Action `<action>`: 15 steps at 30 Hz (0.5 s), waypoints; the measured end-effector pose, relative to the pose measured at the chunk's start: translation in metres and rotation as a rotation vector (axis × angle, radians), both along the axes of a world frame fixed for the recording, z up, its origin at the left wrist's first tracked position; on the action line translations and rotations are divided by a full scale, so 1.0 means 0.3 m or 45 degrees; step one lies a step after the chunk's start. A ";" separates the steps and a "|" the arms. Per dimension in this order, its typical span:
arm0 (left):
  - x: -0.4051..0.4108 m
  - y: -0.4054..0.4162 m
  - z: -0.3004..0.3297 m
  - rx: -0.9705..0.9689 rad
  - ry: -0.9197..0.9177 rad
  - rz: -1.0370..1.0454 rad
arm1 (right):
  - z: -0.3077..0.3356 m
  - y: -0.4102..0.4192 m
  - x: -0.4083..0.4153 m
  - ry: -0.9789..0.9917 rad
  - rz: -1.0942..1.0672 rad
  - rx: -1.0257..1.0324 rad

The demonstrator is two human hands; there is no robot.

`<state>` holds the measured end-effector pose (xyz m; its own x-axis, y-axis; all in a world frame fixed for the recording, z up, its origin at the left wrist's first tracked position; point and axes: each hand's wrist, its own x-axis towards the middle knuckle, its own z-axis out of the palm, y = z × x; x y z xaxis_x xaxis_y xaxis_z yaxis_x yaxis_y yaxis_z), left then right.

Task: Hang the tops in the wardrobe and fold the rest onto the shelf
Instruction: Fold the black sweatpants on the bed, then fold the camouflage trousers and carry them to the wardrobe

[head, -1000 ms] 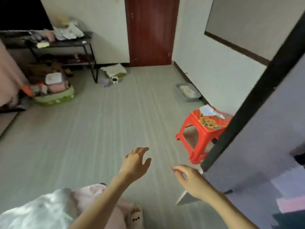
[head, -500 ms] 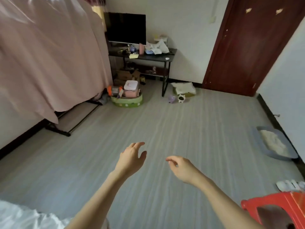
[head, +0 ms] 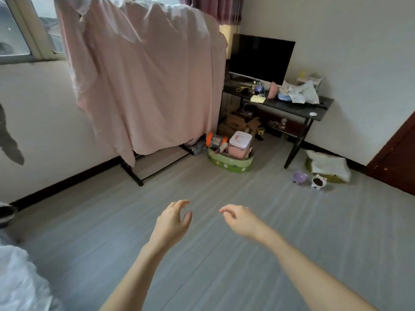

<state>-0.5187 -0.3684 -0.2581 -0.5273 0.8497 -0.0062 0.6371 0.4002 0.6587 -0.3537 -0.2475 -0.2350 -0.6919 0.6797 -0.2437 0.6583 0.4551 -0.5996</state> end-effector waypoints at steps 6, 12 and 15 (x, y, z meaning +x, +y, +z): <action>-0.346 0.029 -0.031 -0.019 -0.006 0.294 | -0.014 0.133 -0.449 -0.014 0.306 -0.076; -0.840 -0.105 -0.094 -0.036 -0.018 0.617 | -0.056 0.093 -1.038 -0.053 0.623 -0.100; -1.089 -0.214 -0.125 -0.048 -0.079 0.772 | -0.077 0.031 -1.371 -0.080 0.771 -0.099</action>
